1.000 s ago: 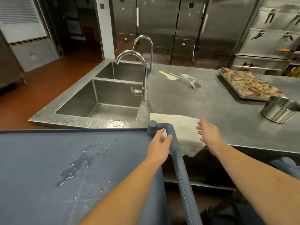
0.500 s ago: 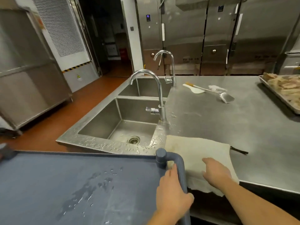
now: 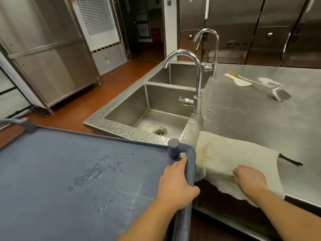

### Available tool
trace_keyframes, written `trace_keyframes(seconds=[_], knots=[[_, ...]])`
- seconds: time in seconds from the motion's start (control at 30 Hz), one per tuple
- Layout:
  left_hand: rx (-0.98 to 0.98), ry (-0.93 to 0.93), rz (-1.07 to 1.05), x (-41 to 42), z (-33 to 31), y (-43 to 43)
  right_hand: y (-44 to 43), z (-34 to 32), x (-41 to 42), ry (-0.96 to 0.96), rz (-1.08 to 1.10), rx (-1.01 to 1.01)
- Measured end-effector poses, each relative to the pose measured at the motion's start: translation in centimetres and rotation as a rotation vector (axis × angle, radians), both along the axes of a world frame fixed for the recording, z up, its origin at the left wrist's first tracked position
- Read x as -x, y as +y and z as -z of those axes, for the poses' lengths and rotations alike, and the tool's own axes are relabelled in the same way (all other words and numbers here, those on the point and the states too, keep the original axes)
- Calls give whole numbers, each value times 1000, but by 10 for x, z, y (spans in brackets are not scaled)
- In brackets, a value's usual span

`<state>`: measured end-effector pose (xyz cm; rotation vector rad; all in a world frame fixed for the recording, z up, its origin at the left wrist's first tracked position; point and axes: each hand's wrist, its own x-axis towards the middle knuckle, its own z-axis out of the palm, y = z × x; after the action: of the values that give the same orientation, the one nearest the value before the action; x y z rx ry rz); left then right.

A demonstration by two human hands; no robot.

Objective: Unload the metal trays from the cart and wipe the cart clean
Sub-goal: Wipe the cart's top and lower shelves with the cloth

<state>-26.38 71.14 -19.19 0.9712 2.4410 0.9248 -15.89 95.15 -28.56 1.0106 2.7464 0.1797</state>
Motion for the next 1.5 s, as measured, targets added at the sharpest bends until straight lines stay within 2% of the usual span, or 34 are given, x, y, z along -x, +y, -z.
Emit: trace_keyframes(seconds=[0.03,0.17,0.27,0.47,0.6,0.73,0.8,0.87,0.97,1.0,1.1,1.2,1.37,1.5], knots=[[2,-8,-5,4,0,-3,-1,-2,0,48,19,25],[47,-20,-14,19,1,-18,2,-34,16,449,168,245],[20,-56,-53,25,4,-33,0,-87,42,601,143,271],[-259,-297,-251,34,-6,-67,-53,-224,93,899,-43,229],[-362,-244,-349,50,-31,-103,-129,-297,114,980,-277,325],[-508,-184,-569,66,-53,-159,-215,-323,132,1028,-498,425],[-570,-185,-699,70,-57,-194,-249,-314,145,960,-520,467],[-582,-170,-784,73,-55,-232,-281,-289,158,801,-485,552],[-567,-161,-827,78,-46,-283,-325,-239,166,608,-379,808],[-561,-168,-828,80,-42,-297,-337,-222,167,575,-383,817],[-542,-218,-791,88,-28,-329,-363,-182,171,330,-509,672],[-556,-278,-739,94,-14,-349,-381,-139,168,73,-542,552],[-524,-368,-656,93,5,-366,-413,-65,159,68,-473,520],[-501,-379,-629,96,14,-370,-448,-28,174,230,-404,405]])
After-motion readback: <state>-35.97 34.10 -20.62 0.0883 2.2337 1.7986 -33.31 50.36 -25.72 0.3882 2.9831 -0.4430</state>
